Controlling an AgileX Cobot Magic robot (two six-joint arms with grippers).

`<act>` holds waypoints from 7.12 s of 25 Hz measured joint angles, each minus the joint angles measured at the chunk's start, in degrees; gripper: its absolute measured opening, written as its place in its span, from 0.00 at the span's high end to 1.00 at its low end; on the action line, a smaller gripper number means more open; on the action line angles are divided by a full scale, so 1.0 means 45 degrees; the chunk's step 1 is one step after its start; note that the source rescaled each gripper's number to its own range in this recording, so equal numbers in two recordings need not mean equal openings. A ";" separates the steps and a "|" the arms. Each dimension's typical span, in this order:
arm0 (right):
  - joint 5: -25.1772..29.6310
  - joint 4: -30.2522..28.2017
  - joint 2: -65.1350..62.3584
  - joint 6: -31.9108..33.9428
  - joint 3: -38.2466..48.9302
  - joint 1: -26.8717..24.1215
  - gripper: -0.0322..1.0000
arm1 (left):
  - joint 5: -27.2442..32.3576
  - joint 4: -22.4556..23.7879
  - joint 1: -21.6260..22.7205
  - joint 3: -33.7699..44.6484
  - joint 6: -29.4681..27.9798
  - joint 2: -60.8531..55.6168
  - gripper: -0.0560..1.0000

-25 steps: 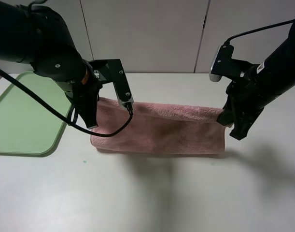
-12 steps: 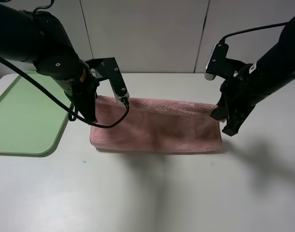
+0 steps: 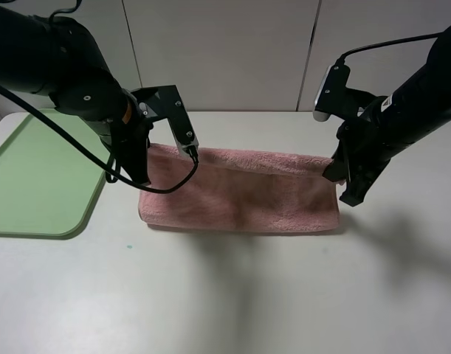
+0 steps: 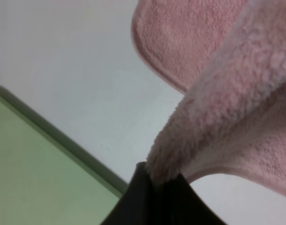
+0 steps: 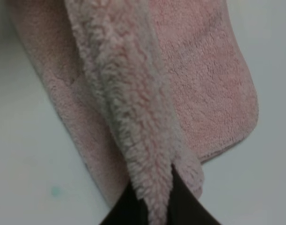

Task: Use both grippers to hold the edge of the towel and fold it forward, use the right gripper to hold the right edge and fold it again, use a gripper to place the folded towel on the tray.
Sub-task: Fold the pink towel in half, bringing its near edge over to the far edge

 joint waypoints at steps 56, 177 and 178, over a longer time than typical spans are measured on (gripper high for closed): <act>-0.1455 0.1865 0.1317 -0.1274 0.0000 -0.1230 0.97 | -0.1786 0.0103 0.0744 -0.0075 0.0005 0.1173 0.95; -0.1648 0.2211 0.1317 0.1380 0.0000 -0.1334 0.00 | 0.1615 -0.2165 0.0862 0.0752 -0.3951 -0.5203 0.00; -0.1648 0.2220 0.1317 0.1380 0.0000 -0.1334 0.00 | 0.1652 -0.2232 0.0862 0.0947 -0.3964 -0.5631 0.00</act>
